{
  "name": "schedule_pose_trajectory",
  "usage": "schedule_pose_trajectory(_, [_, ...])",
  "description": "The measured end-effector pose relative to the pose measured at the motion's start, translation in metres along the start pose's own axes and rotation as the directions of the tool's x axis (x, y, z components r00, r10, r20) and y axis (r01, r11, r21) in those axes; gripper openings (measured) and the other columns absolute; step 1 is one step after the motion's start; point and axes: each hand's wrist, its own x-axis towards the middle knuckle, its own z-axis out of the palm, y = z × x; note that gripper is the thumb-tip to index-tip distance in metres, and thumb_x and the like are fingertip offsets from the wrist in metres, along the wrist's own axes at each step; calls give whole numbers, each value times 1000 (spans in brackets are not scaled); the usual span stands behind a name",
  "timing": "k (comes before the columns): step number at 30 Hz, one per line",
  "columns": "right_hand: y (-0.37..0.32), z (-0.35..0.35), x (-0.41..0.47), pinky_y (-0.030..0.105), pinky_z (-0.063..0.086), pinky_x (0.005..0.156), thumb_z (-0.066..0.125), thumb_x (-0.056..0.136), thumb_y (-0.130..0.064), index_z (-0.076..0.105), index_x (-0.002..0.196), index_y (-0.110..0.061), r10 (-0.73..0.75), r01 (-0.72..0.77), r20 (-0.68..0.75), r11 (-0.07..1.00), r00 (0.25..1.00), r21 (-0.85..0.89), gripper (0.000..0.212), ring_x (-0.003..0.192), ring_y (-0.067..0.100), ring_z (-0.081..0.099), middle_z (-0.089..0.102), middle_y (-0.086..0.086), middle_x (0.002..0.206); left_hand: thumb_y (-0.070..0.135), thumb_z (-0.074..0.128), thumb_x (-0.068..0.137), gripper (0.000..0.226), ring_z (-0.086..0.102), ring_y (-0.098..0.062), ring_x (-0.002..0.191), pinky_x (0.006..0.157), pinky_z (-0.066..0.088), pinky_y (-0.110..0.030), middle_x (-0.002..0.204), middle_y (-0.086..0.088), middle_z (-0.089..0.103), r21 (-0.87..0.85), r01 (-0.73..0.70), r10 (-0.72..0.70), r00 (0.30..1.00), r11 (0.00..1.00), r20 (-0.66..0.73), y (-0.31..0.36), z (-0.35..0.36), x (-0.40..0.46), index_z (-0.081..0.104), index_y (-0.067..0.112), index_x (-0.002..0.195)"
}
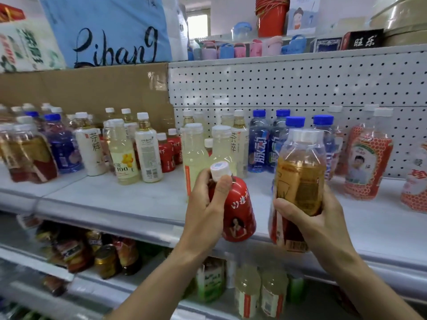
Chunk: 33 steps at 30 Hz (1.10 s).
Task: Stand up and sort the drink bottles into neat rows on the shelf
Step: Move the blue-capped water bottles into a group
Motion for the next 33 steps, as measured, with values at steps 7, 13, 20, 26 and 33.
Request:
schedule_pose_trajectory(7, [-20, 100, 0, 23, 49, 72, 72, 53, -59, 56, 111, -34, 5, -7, 31, 998, 1000, 62, 65, 91, 1, 67, 69, -18, 101, 54, 51, 83, 41, 64, -4, 106, 91, 53, -30, 113, 17, 65, -17, -15, 14, 999, 1000, -41, -8, -113, 27, 54, 41, 121])
schedule_pose_trajectory(13, [-31, 187, 2, 19, 49, 68, 72, 45, -64, 53, 111, -39, 68, -68, 0, 995, 998, 77, 74, 90, -2, 65, 67, -21, 99, 43, 51, 97, 15, 56, -3, 109, 92, 47, -31, 115, 21, 58, 142, 28, -17, 996, 989, -82, -44, -205, 94, 52, 42, 112])
schedule_pose_trajectory(20, [-33, 242, -1, 15, 48, 65, 72, 44, -67, 52, 110, -43, 106, -105, -100, 994, 989, 13, 73, 92, -7, 63, 65, -24, 99, 38, 50, 100, 19, 56, -11, 110, 98, 48, -41, 117, 8, 59, 213, 45, -44, 999, 976, -12, -82, -237, 148, 54, 27, 115])
schedule_pose_trajectory(26, [-38, 259, 2, 14, 49, 63, 71, 44, -65, 53, 107, -43, 106, -109, -124, 994, 987, -14, 69, 90, -6, 64, 66, -24, 98, 37, 51, 100, 23, 53, -13, 115, 102, 45, -38, 120, 8, 56, 194, 49, -55, 998, 980, 25, -92, -233, 156, 51, 27, 120])
schedule_pose_trajectory(33, [-44, 282, 14, 25, 50, 71, 70, 47, -66, 57, 111, -35, 89, -88, -48, 996, 995, 5, 72, 87, -3, 66, 68, -23, 96, 42, 50, 100, 40, 47, -7, 118, 105, 40, -32, 123, 12, 51, 299, -34, 7, 996, 954, 91, -83, -242, 147, 48, 25, 135])
